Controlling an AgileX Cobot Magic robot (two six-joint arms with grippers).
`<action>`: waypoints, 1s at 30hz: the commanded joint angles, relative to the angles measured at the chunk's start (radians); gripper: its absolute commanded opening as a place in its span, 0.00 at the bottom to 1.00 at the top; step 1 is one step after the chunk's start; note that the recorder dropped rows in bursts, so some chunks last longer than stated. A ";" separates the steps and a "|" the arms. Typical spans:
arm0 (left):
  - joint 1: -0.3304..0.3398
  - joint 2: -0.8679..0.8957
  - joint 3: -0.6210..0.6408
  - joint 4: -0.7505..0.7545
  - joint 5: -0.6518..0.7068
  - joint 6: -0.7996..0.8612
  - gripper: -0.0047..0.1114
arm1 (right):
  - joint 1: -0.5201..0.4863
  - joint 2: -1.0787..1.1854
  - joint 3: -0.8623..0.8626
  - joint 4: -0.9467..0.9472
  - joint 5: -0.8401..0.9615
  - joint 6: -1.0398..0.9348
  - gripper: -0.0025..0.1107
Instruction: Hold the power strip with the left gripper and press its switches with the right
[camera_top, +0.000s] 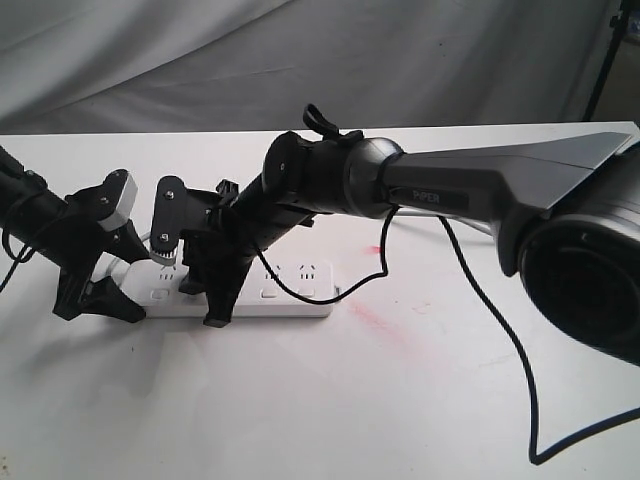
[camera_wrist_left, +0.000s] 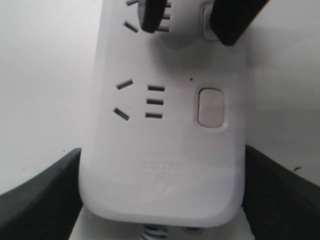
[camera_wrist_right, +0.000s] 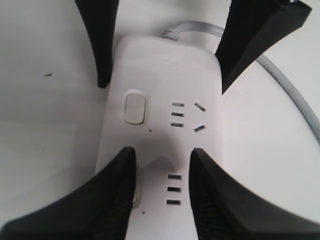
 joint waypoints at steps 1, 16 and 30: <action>-0.002 0.000 -0.003 0.007 -0.007 -0.008 0.60 | 0.002 0.013 0.006 -0.062 0.029 -0.012 0.33; -0.002 0.000 -0.003 0.007 -0.007 -0.008 0.60 | 0.002 0.013 0.055 -0.070 0.012 -0.049 0.33; -0.002 0.000 -0.003 0.007 -0.007 -0.008 0.60 | 0.004 0.013 0.102 -0.043 -0.027 -0.083 0.33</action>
